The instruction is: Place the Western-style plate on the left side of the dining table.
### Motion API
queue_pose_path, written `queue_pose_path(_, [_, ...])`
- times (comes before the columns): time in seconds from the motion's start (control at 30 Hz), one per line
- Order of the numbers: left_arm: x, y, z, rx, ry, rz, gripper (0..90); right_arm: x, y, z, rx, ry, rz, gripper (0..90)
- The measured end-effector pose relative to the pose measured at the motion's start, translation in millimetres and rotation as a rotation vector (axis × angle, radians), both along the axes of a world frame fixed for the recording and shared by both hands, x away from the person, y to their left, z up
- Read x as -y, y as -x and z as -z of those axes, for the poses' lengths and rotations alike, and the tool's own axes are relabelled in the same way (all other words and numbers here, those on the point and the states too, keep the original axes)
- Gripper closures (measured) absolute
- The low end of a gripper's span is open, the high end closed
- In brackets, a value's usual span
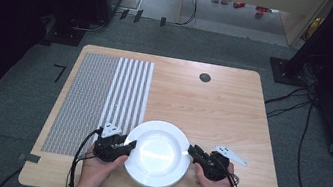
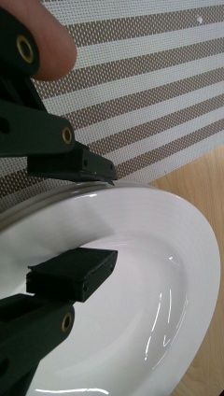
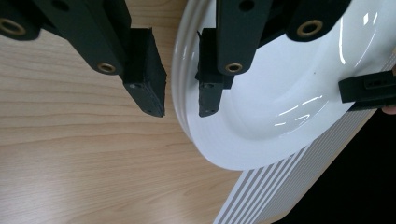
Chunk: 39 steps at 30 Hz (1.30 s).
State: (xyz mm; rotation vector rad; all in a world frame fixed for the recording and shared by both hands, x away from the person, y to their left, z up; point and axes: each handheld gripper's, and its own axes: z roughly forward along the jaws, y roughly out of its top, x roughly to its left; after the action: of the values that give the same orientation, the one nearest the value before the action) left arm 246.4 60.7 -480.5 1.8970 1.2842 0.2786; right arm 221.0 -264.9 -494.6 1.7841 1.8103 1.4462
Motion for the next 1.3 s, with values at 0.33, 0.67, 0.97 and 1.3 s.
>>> queue_pose_path(0.33, [-5.8, 1.4, -2.2, -0.001, 0.03, 0.012, 60.9, -0.3, 5.2, 0.8, -0.053, -0.094, 0.015, 74.8])
queue_pose_path(0.67, [-7.0, 0.7, -0.6, -0.006, 0.049, 0.003, 62.3, -0.1, 4.8, 0.1, -0.055, -0.129, 0.004, 76.0])
queue_pose_path(0.97, [-8.8, -0.7, -0.2, -0.015, 0.064, -0.001, 64.3, 2.2, 4.9, 0.9, -0.062, -0.184, 0.014, 77.8])
queue_pose_path(1.3, [-7.9, -0.1, 0.2, -0.01, 0.063, -0.012, 64.6, -3.2, 6.4, -2.6, -0.08, -0.204, -0.009, 77.3])
